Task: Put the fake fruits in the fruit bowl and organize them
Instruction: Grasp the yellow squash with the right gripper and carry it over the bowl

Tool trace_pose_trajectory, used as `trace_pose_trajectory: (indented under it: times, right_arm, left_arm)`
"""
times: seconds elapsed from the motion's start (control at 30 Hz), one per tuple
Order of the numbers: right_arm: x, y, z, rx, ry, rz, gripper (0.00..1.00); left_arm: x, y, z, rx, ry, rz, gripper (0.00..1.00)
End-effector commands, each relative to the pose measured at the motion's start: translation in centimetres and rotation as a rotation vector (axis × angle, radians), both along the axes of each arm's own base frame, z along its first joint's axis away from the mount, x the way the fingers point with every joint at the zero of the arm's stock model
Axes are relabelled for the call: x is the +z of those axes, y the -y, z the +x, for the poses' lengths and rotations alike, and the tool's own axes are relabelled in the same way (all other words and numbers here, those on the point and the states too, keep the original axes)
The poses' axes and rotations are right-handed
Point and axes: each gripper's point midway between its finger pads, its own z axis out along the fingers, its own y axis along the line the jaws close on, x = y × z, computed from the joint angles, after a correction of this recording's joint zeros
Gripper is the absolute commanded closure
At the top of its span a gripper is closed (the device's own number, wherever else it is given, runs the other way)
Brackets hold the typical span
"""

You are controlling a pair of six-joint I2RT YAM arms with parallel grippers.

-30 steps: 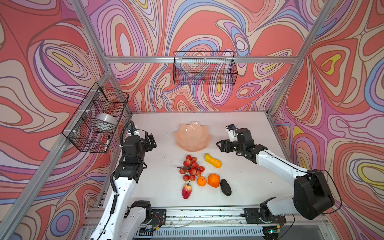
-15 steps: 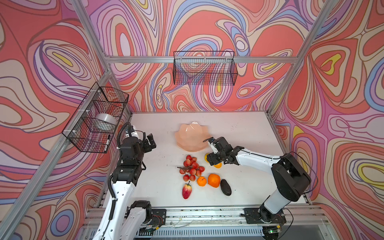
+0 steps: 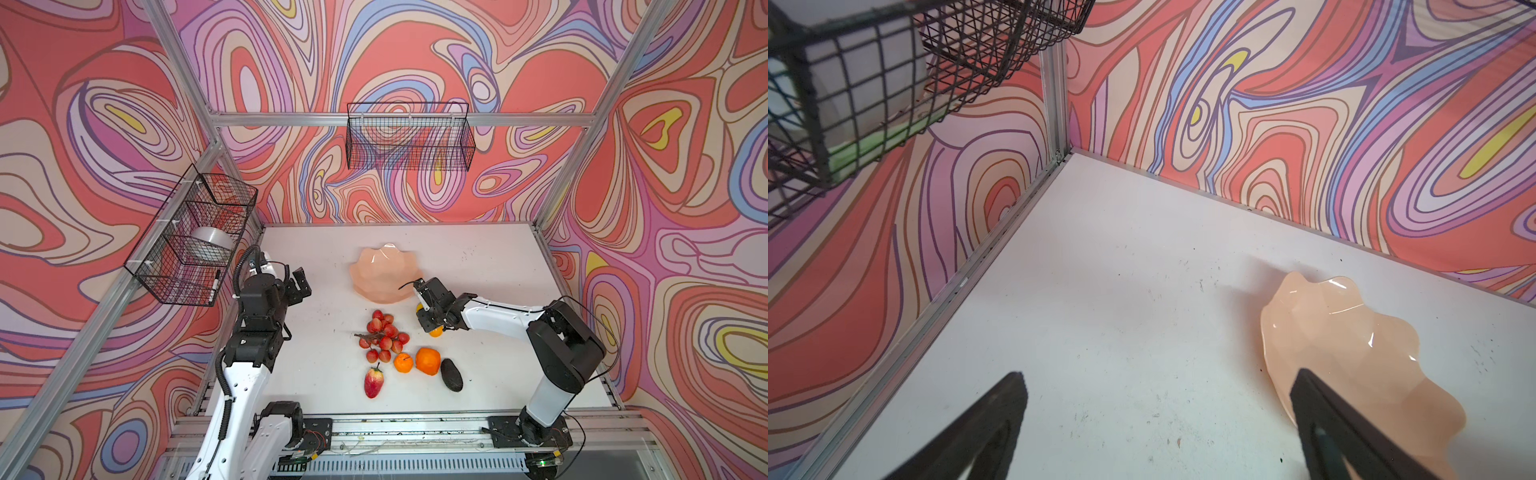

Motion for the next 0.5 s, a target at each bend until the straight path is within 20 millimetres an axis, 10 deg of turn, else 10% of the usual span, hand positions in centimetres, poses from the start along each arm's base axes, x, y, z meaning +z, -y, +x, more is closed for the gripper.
trace_pose_trajectory:
  times: [0.0, 0.2, 0.47]
  right_arm:
    - [3.2, 2.1, -0.2, -0.103, 0.067, -0.015, 0.71]
    - [10.3, 2.7, 0.4, -0.161, 0.185, 0.057, 0.75]
    - [14.4, -4.1, 6.1, -0.105, 0.226, 0.206, 0.78]
  left_arm:
    - [-0.4, -0.3, -0.2, 0.016, -0.007, -0.011, 0.0]
    - [-0.6, -0.4, -0.1, 0.017, -0.013, -0.024, 0.0]
    - [-0.4, -0.5, -0.3, 0.023, -0.003, -0.027, 0.0]
